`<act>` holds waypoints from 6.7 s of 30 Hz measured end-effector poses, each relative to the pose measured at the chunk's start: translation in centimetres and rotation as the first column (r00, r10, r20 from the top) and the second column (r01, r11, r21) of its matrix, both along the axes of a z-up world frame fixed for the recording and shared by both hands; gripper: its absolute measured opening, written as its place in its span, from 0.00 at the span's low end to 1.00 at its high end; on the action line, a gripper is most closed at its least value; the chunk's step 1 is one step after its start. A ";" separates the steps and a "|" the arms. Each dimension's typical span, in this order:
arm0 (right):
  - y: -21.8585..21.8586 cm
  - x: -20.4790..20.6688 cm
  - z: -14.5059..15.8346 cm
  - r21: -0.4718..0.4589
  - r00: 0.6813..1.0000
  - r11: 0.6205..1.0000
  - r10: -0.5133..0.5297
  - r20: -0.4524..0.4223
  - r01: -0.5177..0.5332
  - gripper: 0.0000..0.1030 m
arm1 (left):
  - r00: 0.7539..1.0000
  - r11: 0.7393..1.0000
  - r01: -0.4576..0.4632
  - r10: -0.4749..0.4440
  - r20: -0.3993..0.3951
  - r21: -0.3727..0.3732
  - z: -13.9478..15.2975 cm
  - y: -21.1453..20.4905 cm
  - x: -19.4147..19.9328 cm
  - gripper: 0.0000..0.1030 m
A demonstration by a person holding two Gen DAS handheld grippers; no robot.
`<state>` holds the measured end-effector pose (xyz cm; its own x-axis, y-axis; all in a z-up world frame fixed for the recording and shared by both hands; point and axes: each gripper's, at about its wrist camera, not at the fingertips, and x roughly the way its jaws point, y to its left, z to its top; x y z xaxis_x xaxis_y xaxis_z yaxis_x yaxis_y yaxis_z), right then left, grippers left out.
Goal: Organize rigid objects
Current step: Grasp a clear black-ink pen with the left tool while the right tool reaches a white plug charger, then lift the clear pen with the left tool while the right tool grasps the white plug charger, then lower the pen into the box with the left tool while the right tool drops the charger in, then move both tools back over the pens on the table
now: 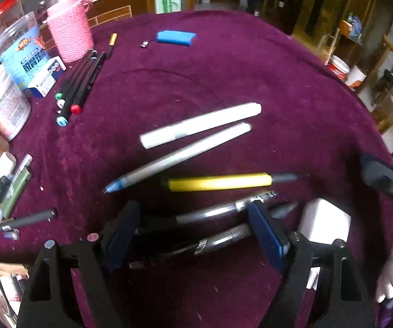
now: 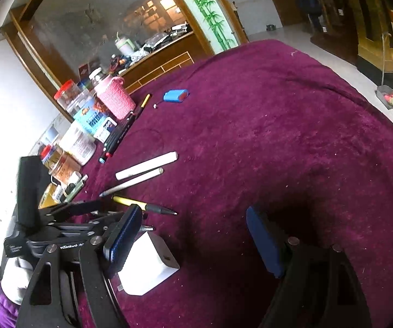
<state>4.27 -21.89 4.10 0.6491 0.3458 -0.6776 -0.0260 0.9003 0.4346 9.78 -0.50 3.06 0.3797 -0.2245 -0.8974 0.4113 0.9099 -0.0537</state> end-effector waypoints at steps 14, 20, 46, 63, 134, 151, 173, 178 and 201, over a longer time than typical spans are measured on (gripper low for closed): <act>-0.2 0.2 -0.9 -0.002 0.999 1.000 -0.010 -0.048 0.009 0.80 | 0.986 0.985 0.160 -0.163 -0.035 -0.070 1.4 1.3 -7.9 0.33; -0.6 0.4 -1.4 0.031 0.997 0.999 -0.011 -0.076 0.014 0.80 | 0.976 0.976 0.216 -0.216 -0.021 0.004 -0.2 -1.9 -8.1 0.35; -0.5 0.3 -1.7 -0.041 0.997 0.999 -0.038 -0.068 0.035 0.80 | 0.999 0.990 0.026 -0.021 0.036 -0.136 0.6 2.2 -12.3 0.10; 3.9 -2.4 -1.1 0.130 0.963 0.991 0.015 -0.271 0.022 0.80 | 0.981 0.919 -0.073 0.136 0.138 -0.387 5.6 12.1 -21.2 0.10; 37.7 -6.4 0.4 -0.036 0.761 0.779 0.601 -0.246 -0.627 0.42 | 0.811 0.697 -0.514 0.585 -0.019 -0.501 4.7 34.5 -28.5 0.59; 42.5 -6.4 1.6 0.004 0.750 0.775 0.612 -0.250 -0.631 0.57 | 0.777 0.656 -0.537 0.630 -0.008 -0.531 4.7 36.5 -30.1 0.60; 18.8 -4.4 6.1 -0.170 0.967 0.952 0.256 -0.002 -0.253 0.63 | 0.907 0.772 -0.294 0.412 0.091 -0.563 7.3 29.5 -27.2 0.73; 11.8 -5.4 8.0 -0.256 0.983 0.966 0.074 0.167 -0.029 1.00 | 0.963 0.863 -0.162 0.244 0.115 -0.479 8.6 21.2 -23.4 0.73; -2.3 4.0 2.1 0.026 0.976 0.977 -0.214 0.039 0.213 0.99 | 0.998 0.977 -0.031 0.040 0.038 -0.209 5.0 0.4 -2.1 0.73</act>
<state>8.24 -24.20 6.23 0.7368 0.2109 -0.6424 0.1472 0.8773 0.4568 7.64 -0.12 8.07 0.4270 -0.3905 -0.8156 0.3845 0.8947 -0.2271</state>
